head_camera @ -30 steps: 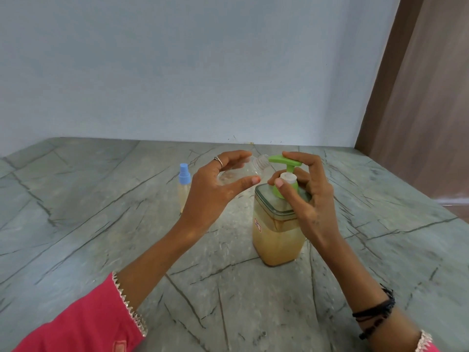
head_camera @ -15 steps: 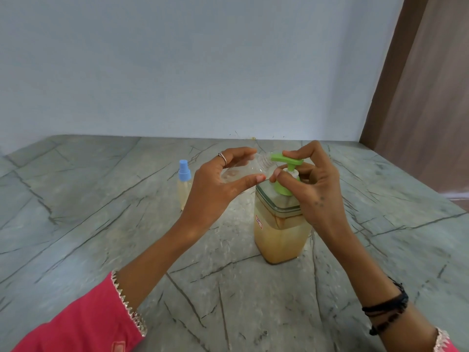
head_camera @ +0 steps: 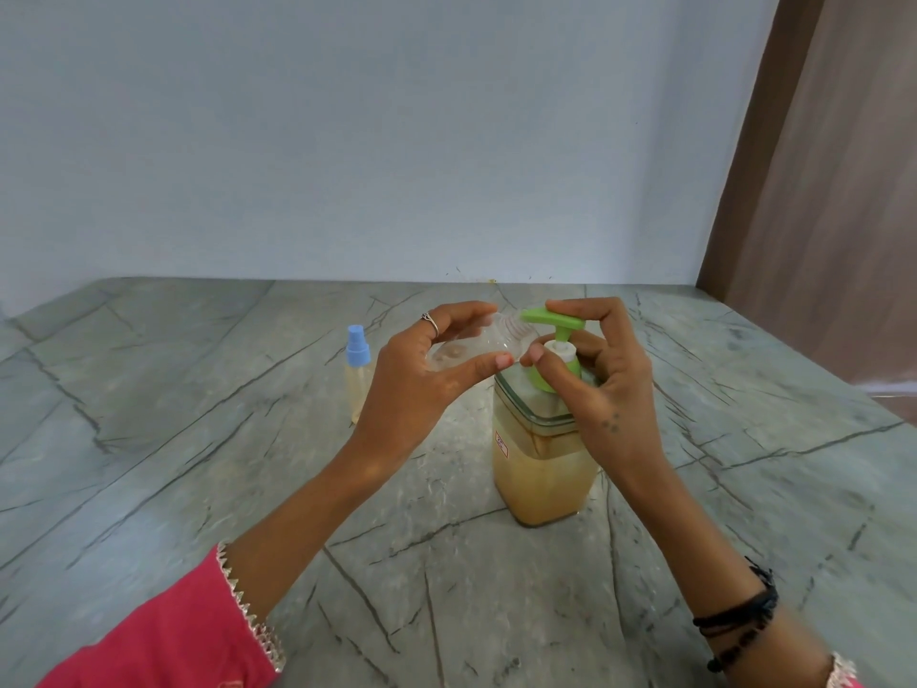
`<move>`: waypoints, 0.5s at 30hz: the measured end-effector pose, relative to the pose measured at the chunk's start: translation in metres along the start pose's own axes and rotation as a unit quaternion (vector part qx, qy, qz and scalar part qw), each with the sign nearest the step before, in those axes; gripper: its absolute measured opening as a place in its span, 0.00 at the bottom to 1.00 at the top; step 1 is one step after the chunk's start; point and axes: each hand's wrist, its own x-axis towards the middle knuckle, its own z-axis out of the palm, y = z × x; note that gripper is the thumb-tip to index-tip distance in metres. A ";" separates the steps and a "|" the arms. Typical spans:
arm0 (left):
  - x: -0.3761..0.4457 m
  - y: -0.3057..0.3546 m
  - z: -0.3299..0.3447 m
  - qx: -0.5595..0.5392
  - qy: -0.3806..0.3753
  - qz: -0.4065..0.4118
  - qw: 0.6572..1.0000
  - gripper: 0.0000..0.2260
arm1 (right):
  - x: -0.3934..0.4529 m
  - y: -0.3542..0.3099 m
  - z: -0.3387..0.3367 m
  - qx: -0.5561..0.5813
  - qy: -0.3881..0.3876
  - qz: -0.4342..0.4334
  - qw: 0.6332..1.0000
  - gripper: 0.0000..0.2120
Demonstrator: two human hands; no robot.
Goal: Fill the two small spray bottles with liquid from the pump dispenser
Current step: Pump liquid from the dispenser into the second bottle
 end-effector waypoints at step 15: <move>0.000 -0.002 0.001 0.003 -0.005 -0.010 1.000 0.19 | 0.011 -0.006 0.003 0.011 0.022 0.057 0.998 0.09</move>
